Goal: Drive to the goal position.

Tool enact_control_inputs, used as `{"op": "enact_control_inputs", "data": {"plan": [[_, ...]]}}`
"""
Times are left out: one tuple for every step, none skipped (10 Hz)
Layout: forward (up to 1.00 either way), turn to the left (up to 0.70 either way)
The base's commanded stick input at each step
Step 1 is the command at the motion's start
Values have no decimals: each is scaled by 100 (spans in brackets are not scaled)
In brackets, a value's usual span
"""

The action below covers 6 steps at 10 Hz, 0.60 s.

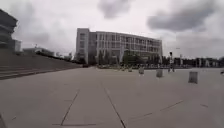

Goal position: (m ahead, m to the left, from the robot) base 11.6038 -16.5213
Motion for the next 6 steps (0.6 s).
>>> {"op": "enact_control_inputs", "data": {"plan": [[9, -62], [0, -70], [0, -70], [0, -70], [0, -70], [0, -70]]}}
